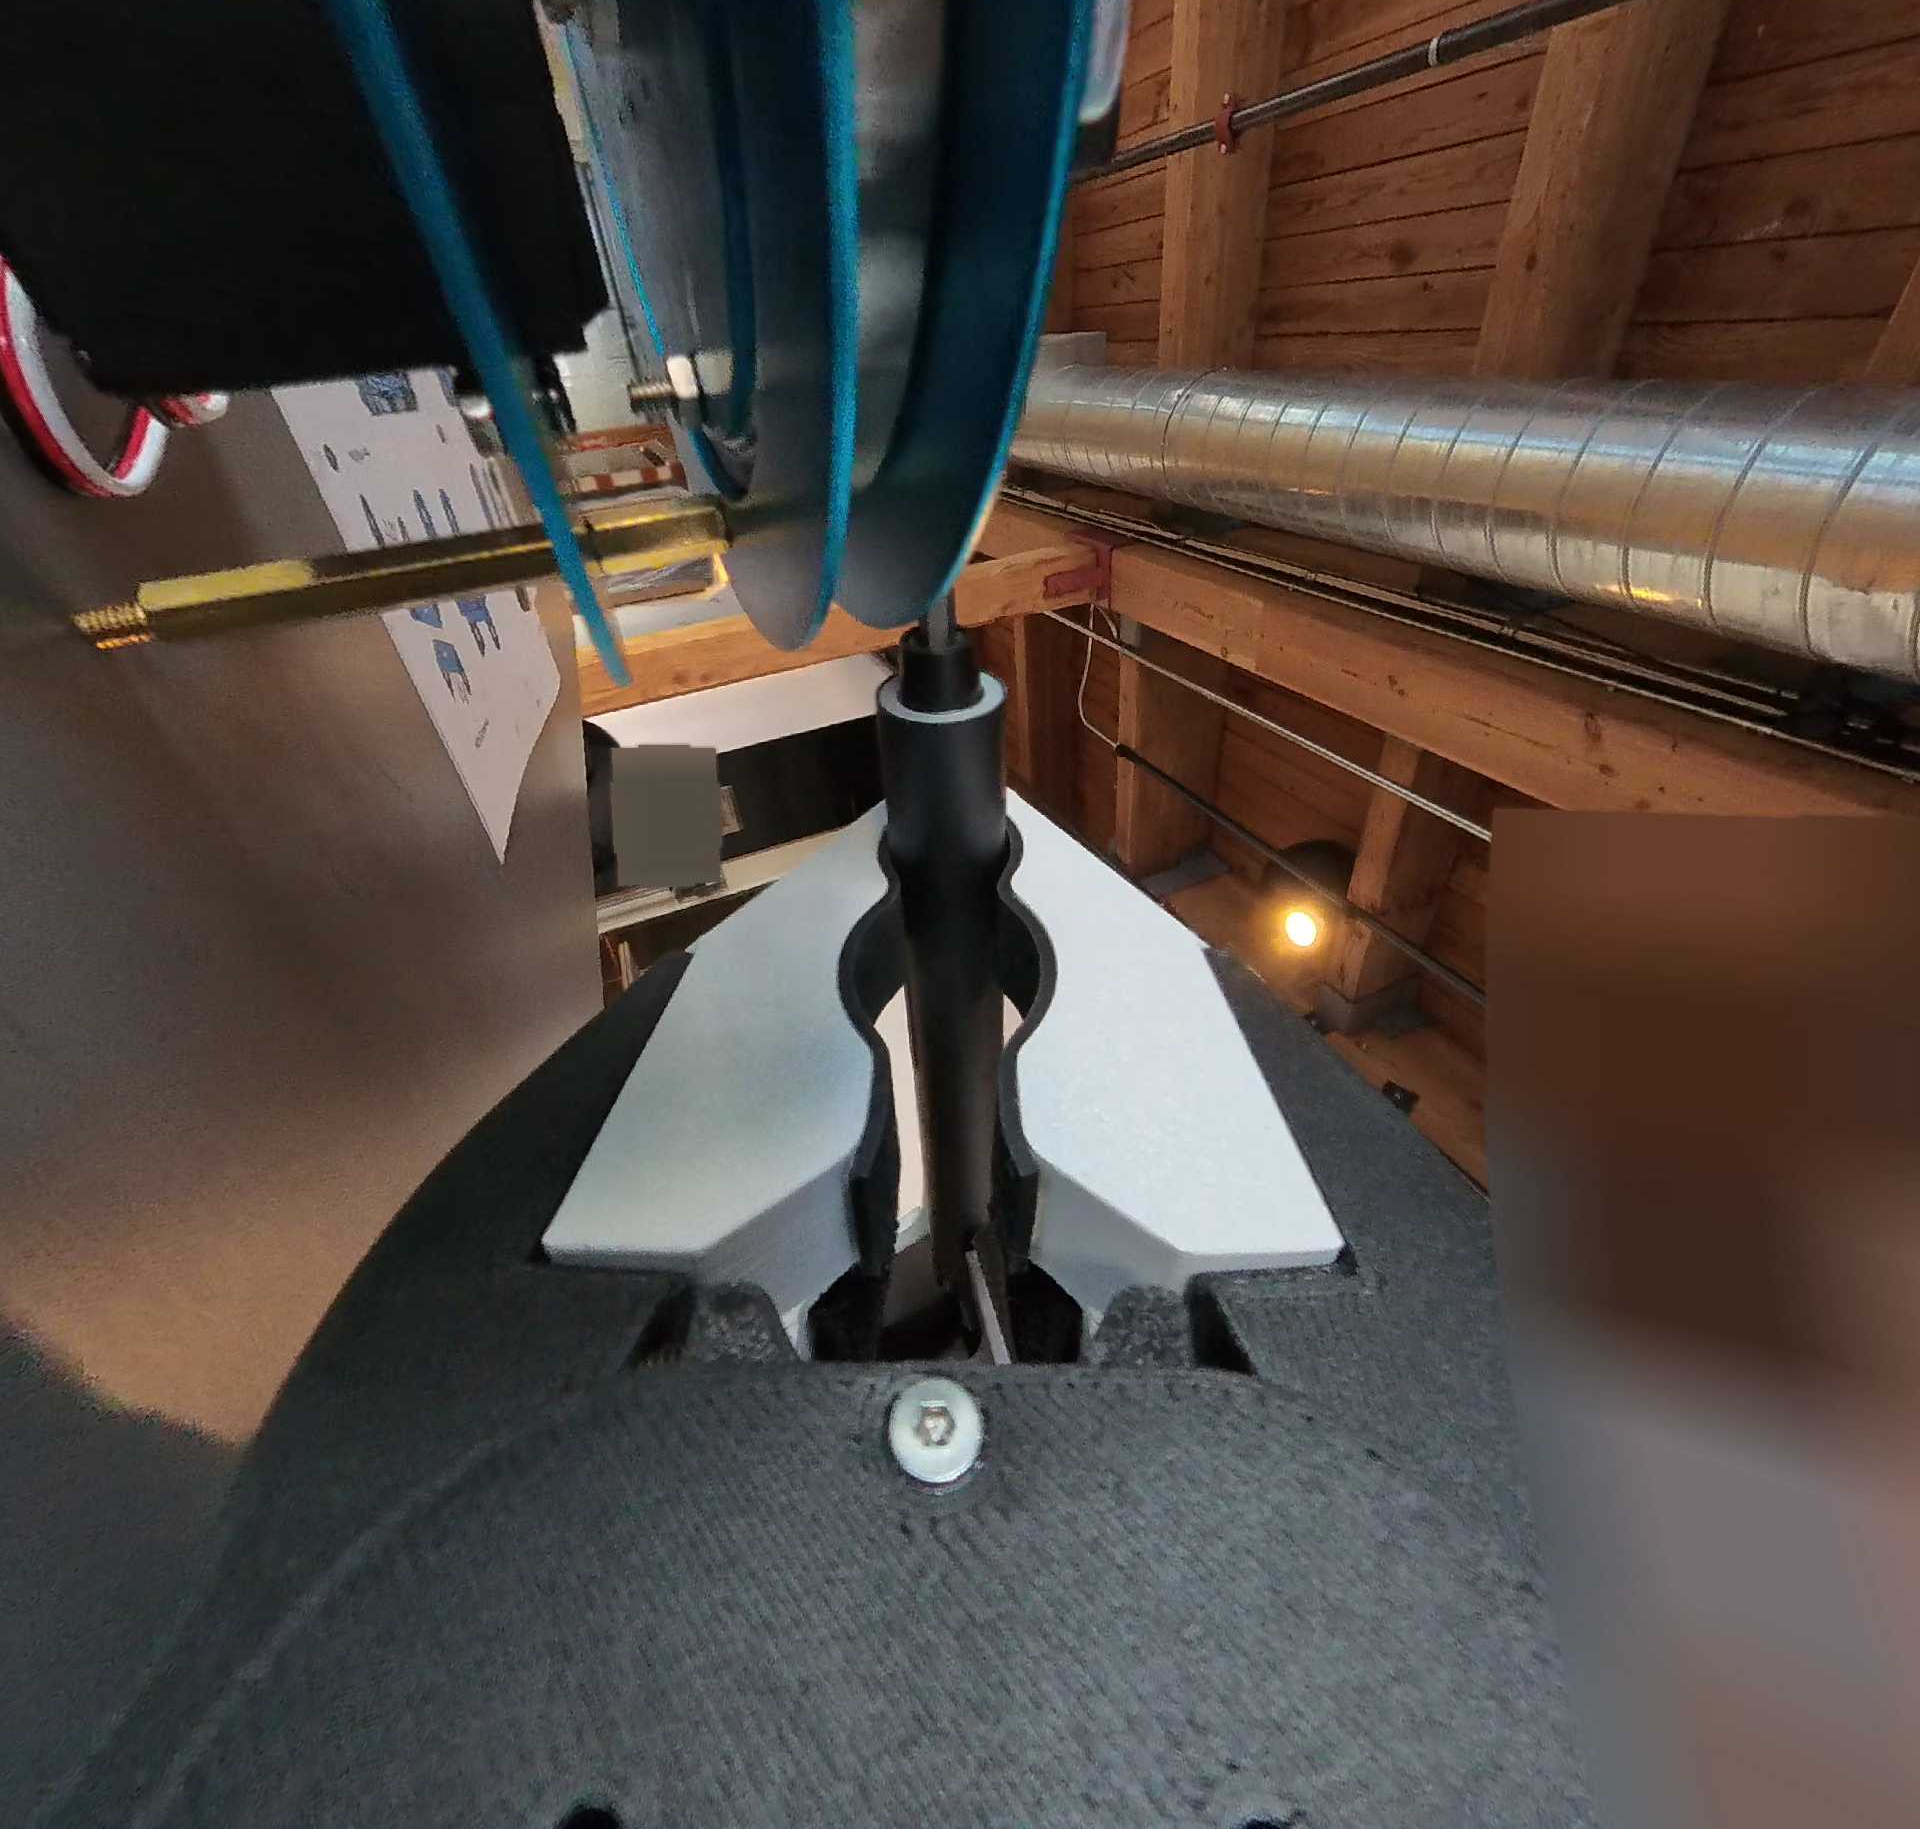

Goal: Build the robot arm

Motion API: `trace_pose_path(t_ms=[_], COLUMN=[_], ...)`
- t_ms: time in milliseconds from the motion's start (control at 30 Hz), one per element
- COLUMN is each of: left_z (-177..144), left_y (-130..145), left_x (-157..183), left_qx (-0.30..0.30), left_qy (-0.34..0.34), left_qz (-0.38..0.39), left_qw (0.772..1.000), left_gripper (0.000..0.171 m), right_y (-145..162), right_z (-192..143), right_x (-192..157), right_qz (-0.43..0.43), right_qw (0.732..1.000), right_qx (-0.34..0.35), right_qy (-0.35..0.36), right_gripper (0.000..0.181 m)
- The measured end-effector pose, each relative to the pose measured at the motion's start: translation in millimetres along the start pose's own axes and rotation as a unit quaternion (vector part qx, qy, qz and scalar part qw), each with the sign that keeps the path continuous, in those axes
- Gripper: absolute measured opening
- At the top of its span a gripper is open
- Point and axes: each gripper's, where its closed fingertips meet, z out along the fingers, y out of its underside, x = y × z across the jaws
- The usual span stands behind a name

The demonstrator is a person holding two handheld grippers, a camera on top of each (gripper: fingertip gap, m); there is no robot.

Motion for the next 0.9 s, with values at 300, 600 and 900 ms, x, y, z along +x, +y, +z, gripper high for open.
trace_pose_path(t_ms=[300,600,900], left_z=[-0.5,-0.3,-1.3], left_y=[-4.0,-4.3,-6.3], left_x=[-1.3,-2.9,-4.8], left_qx=[0.002,0.001,0.007], left_qy=[-0.004,-0.006,-0.011], left_qz=[0.010,0.014,0.010], left_qw=[1.000,1.000,1.000], left_gripper=[0.007,0.008,0.007], right_y=[3.6,5.3,9.3], right_z=[4.4,5.5,8.1], right_x=[0.6,2.0,0.8], right_qz=[0.007,0.010,0.038], right_qw=[1.000,1.000,0.999], right_qx=[0.001,0.002,-0.007], right_qy=[-0.004,-0.006,-0.017], right_gripper=[0.017,0.017,0.017])
